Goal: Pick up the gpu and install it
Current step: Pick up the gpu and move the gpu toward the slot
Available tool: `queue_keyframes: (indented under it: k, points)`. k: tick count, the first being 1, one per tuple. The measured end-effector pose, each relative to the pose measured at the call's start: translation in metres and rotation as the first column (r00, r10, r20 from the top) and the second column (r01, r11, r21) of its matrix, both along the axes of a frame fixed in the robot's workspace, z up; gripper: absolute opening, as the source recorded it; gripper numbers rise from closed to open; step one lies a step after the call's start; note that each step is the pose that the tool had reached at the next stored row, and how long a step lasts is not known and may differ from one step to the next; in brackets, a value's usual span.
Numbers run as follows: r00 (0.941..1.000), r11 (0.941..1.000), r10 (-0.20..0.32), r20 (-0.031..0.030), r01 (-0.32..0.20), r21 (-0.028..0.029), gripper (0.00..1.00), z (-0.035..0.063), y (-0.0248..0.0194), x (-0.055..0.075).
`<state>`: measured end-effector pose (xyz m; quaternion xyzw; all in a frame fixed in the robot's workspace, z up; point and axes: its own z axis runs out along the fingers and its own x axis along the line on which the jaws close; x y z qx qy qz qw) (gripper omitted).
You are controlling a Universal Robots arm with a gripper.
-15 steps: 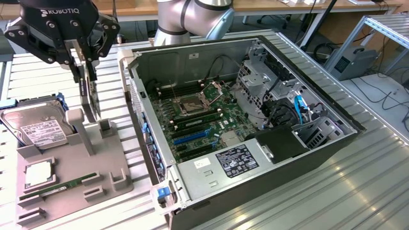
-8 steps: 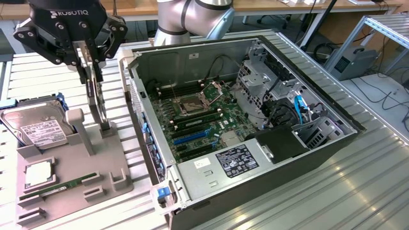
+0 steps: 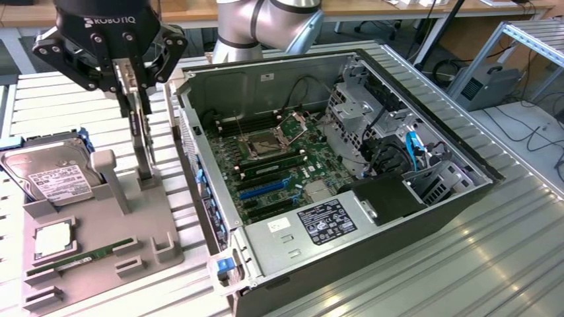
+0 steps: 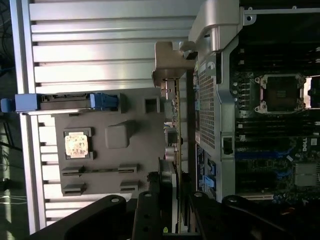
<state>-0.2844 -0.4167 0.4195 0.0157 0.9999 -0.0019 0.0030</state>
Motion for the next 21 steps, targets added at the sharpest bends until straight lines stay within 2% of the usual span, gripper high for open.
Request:
queue_keyframes:
  k: [12,18,21]
  points:
    - [0.9999,1.0,0.0,-0.0111,0.0,-0.0001,0.27,0.0006,-0.0081,0.015]
    - [0.9999,1.0,0.0,-0.0162,0.0,0.0,0.27,0.0021,-0.0099,0.023]
    - [0.9998,1.0,0.0,-0.0211,0.0,-0.0001,0.27,0.0025,-0.0108,0.028]
